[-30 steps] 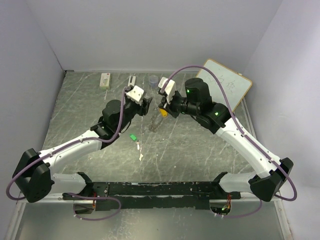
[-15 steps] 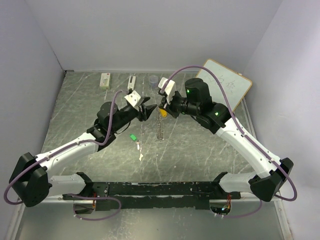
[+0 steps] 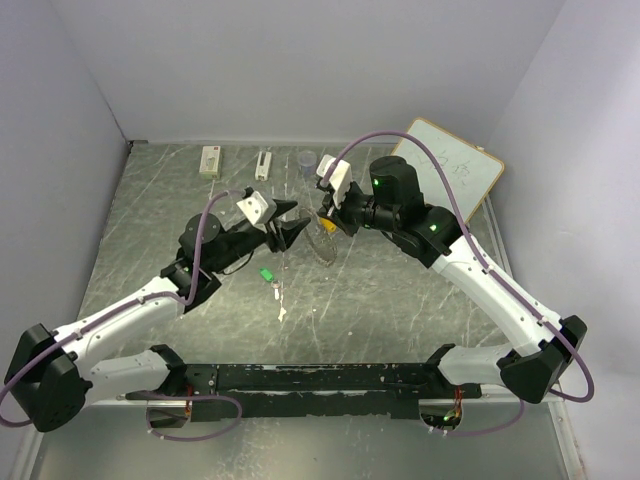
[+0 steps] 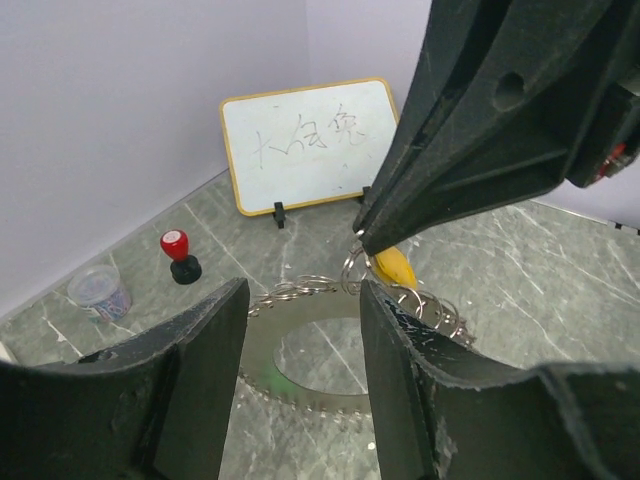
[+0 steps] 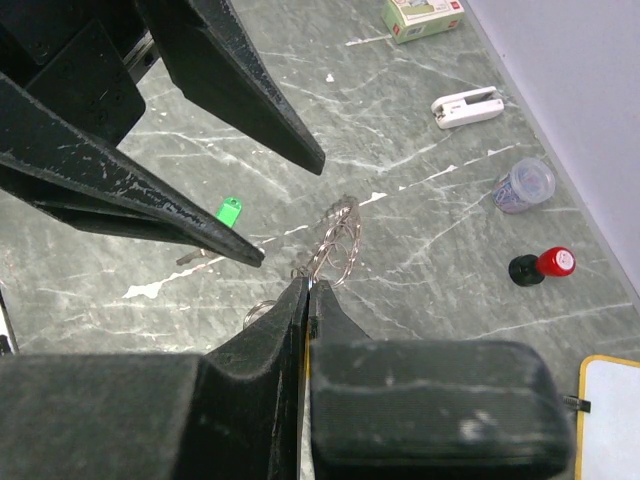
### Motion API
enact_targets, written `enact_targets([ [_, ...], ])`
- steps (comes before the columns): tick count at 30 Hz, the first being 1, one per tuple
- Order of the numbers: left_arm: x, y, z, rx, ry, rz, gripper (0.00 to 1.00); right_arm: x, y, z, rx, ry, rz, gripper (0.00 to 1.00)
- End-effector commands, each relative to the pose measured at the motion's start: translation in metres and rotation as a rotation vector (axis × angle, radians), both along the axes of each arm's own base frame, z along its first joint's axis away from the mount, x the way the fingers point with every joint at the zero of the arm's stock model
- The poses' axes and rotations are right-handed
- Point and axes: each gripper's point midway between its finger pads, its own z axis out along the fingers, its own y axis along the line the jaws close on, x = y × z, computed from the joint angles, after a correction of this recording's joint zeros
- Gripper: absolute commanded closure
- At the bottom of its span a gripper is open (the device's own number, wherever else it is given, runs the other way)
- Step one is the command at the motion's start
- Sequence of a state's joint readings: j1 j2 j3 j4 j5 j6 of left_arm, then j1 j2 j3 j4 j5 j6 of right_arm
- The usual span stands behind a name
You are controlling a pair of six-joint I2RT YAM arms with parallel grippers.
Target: Put the keys on the keyring
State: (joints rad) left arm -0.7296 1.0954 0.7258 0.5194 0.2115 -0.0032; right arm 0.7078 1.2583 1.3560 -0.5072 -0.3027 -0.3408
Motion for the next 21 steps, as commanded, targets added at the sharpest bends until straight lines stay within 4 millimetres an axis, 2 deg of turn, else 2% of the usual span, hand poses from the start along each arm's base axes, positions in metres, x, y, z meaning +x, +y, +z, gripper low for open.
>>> enact_targets([
  [1, -0.013, -0.002, 0.004, 0.002, -0.037, -0.062, 0.40, 0.001, 0.001, 0.016, 0.026, -0.032, 0.011, 1.00],
  [8, -0.016, -0.007, -0.001, 0.038, -0.068, -0.102, 0.39, 0.000, 0.003, 0.016, 0.023, -0.025, 0.019, 1.00],
  [21, -0.005, -0.021, -0.009, 0.085, -0.067, -0.124, 0.43, -0.002, 0.004, 0.014, 0.020, -0.021, 0.035, 1.00],
])
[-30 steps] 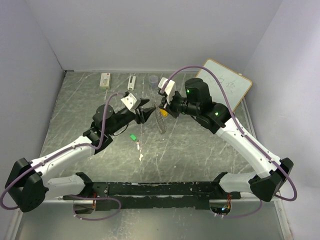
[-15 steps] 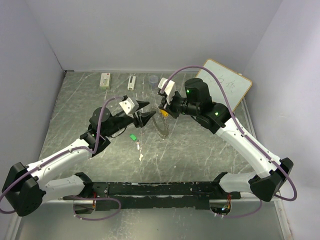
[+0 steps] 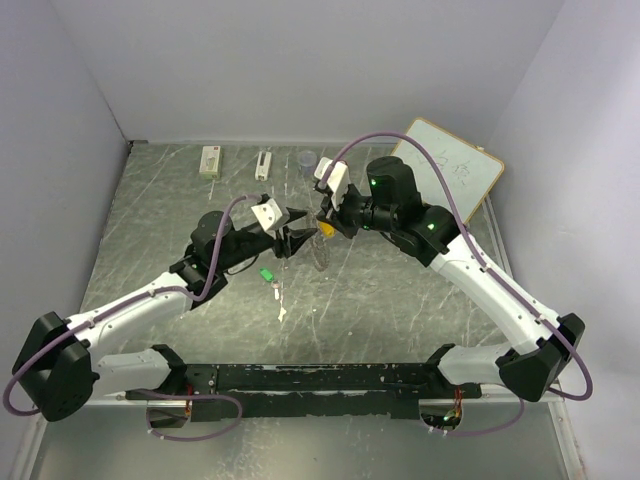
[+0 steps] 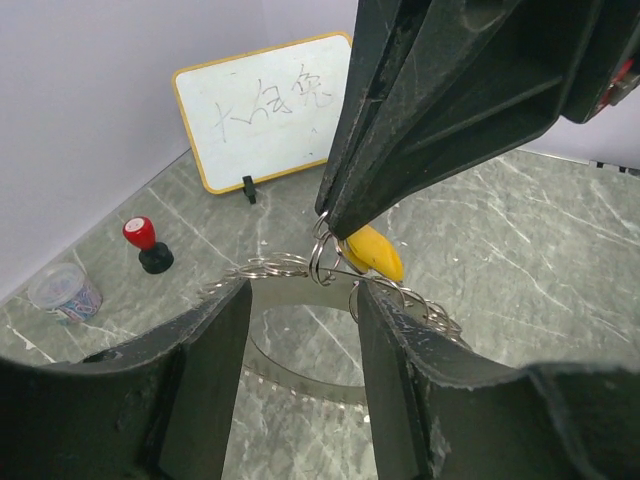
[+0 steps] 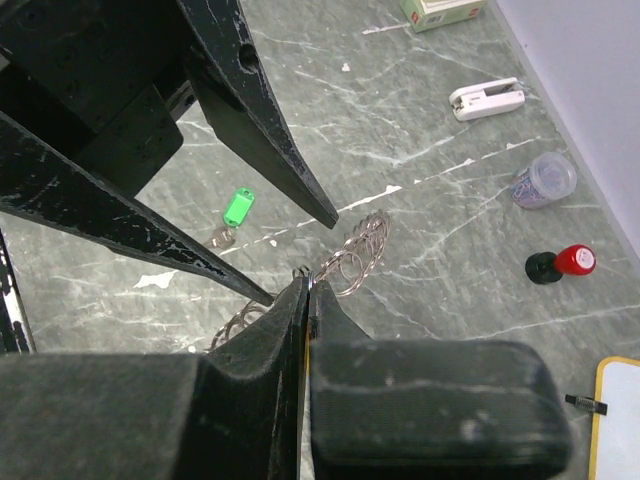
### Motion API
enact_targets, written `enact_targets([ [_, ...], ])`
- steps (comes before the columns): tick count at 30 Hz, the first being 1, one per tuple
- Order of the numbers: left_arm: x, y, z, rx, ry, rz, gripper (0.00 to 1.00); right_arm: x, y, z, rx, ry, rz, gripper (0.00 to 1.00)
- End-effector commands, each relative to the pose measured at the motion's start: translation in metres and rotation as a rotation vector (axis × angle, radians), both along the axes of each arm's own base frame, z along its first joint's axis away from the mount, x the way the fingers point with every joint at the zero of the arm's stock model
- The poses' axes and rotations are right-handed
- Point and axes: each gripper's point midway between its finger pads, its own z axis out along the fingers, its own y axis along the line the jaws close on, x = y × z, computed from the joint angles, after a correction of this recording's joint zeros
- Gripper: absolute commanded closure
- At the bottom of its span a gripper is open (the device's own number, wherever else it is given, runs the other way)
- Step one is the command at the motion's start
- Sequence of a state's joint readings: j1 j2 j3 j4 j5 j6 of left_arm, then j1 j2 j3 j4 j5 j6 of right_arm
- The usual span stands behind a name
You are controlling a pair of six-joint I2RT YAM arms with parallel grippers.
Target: Put the keys on the keyring
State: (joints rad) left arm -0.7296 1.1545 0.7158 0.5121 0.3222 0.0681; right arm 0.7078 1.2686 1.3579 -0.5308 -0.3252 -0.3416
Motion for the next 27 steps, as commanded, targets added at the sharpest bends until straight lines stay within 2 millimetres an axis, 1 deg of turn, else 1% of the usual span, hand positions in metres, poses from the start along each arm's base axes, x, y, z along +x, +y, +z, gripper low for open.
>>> enact_targets([
  [1, 0.0024, -0.0052, 0.0199, -0.014, -0.055, -0.020, 0.44, 0.0017, 0.0025, 0.0224, 0.035, -0.053, 0.015, 1.00],
  [9, 0.0047, -0.0053, 0.0228, -0.016, -0.086, -0.013, 0.49, -0.0002, 0.0017, 0.0209, 0.033, -0.053, 0.022, 1.00],
  [20, 0.0013, -0.0097, 0.0282, -0.024, -0.117, -0.047, 0.53, -0.0023, 0.0026, 0.0208, 0.035, -0.047, 0.033, 1.00],
  [27, 0.0012, -0.0137, 0.0292, -0.023, -0.119, -0.066, 0.59, -0.0034, 0.0027, 0.0218, 0.038, -0.046, 0.037, 1.00],
])
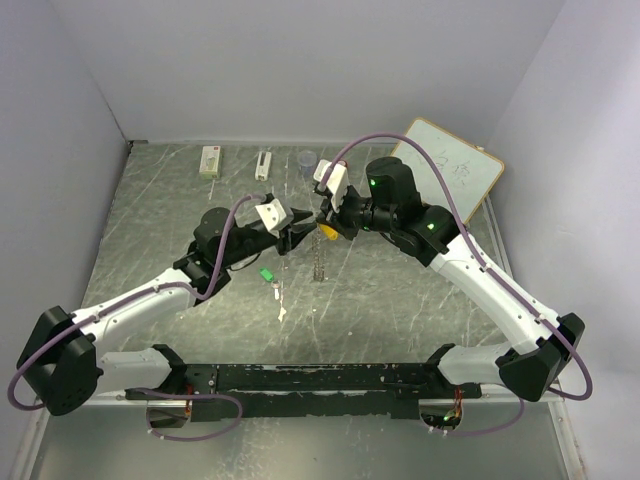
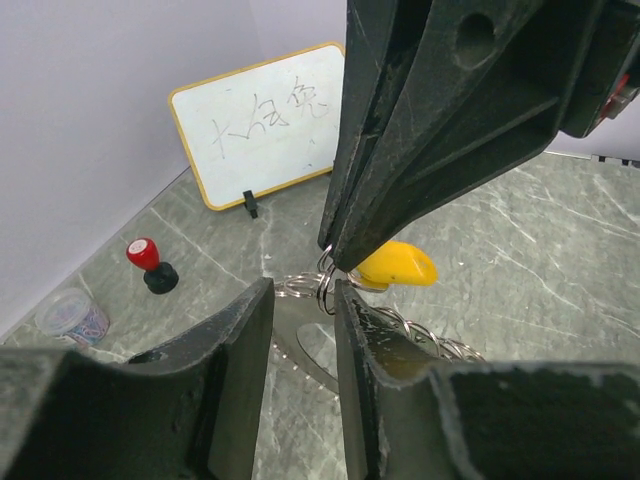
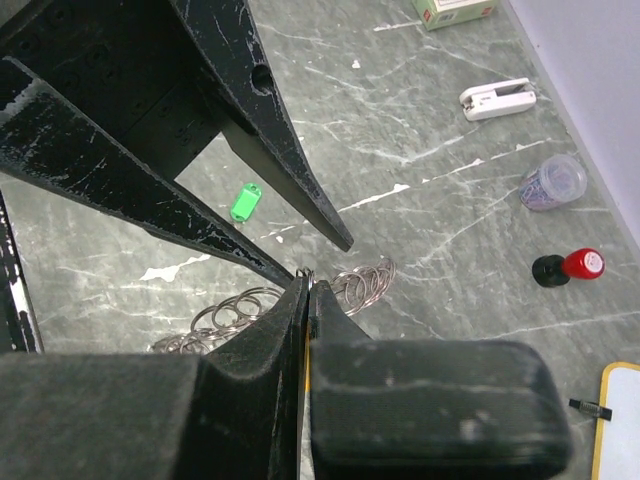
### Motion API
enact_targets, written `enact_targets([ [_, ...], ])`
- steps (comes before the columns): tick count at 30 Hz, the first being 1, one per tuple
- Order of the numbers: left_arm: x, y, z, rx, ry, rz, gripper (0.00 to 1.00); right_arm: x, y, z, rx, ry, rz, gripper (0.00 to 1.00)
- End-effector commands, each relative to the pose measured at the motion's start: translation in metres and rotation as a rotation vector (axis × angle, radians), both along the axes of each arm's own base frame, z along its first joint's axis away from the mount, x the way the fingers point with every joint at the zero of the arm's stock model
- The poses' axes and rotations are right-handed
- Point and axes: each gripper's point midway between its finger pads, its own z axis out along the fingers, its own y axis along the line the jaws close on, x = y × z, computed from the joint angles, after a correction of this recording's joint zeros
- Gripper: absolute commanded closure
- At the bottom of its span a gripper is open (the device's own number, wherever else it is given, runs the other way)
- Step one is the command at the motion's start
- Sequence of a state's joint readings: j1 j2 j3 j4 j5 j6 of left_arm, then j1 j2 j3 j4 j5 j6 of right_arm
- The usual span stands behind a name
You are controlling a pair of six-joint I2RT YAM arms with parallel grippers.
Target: Put the keys on the keyring
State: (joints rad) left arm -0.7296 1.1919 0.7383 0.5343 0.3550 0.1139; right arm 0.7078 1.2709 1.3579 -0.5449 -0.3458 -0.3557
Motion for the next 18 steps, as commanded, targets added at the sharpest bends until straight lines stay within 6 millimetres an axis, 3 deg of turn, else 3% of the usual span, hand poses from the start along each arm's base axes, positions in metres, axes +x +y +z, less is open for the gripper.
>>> enact_targets([
  [1, -0.002, -0.006, 0.027, -0.042, -0.071, -0.040, 0.61, 0.000, 0.002, 0.025, 0.049, -0.054, 0.013, 1.00],
  [4, -0.003, -0.008, 0.028, -0.047, -0.074, -0.050, 0.70, 0.000, 0.002, 0.024, 0.047, -0.052, 0.013, 1.00],
  [7, -0.004, -0.008, 0.029, -0.046, -0.076, -0.057, 0.91, 0.001, 0.001, 0.024, 0.046, -0.050, 0.006, 1.00],
  [18, -0.009, 0.008, 0.043, -0.150, -0.107, 0.002, 0.93, 0.010, -0.005, 0.024, 0.062, -0.026, -0.072, 1.00],
])
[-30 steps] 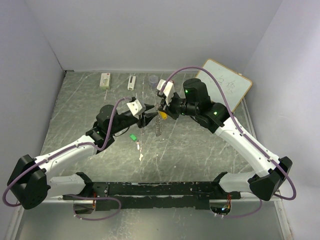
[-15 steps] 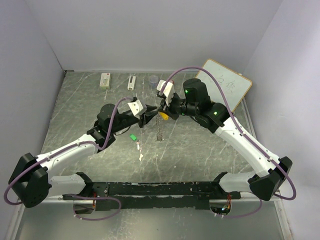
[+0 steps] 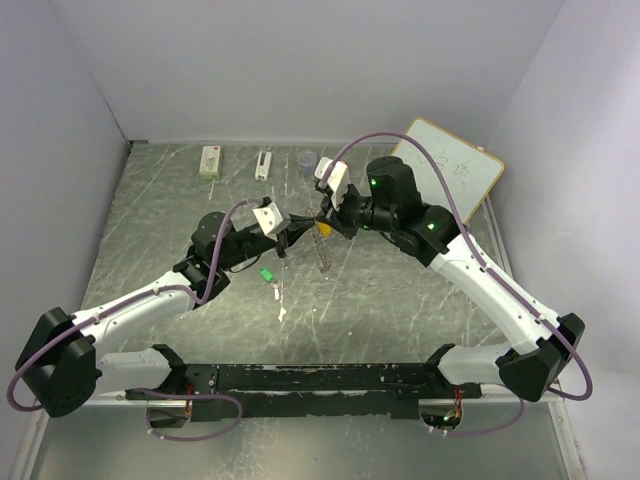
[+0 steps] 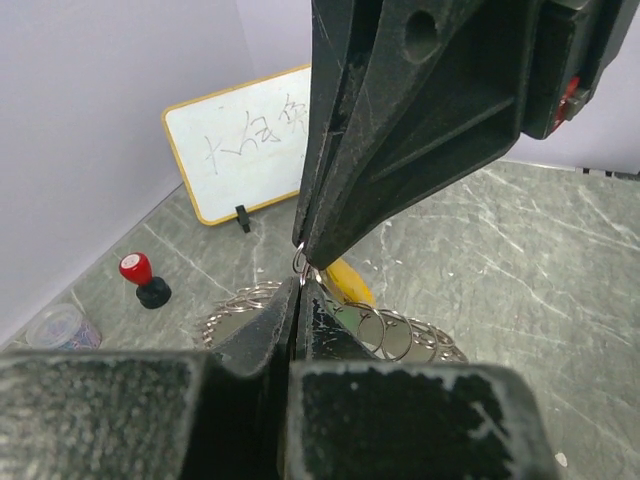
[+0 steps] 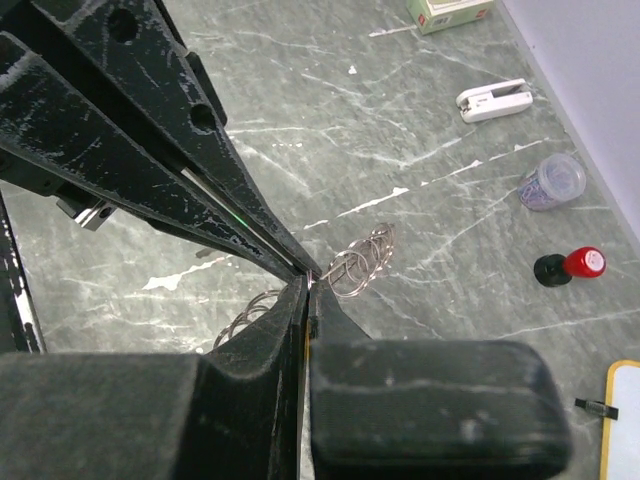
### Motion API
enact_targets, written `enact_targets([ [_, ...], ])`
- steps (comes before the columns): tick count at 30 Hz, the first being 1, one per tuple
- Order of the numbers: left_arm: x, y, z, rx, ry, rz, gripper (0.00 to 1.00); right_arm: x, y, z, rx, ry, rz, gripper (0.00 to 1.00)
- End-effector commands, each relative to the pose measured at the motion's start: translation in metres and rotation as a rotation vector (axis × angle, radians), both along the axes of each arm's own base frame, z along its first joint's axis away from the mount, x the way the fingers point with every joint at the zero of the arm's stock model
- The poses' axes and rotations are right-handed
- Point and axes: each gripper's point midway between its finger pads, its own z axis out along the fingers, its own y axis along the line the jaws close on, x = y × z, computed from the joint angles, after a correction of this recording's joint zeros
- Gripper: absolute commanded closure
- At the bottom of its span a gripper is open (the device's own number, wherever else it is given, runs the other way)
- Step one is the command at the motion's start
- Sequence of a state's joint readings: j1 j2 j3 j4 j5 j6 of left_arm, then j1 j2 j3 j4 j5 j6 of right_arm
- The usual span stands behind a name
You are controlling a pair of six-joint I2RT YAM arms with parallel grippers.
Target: Put the keys on the keyring
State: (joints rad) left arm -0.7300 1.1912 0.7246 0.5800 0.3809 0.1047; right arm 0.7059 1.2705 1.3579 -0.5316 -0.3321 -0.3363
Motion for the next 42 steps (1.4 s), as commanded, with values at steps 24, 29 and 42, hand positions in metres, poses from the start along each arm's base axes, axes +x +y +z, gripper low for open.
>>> enact_targets([
  [24, -0.022, 0.042, 0.064, -0.388, -0.178, 0.080, 0.93, 0.024, -0.014, 0.028, 0.144, 0.042, -0.064, 1.00],
  [29, -0.020, 0.040, 0.059, -0.378, -0.163, 0.082, 0.93, 0.024, -0.016, 0.037, 0.148, 0.021, -0.068, 1.00],
  [42, -0.007, 0.044, 0.038, -0.328, -0.082, 0.154, 0.73, 0.025, -0.021, 0.047, 0.134, -0.004, -0.080, 1.00],
])
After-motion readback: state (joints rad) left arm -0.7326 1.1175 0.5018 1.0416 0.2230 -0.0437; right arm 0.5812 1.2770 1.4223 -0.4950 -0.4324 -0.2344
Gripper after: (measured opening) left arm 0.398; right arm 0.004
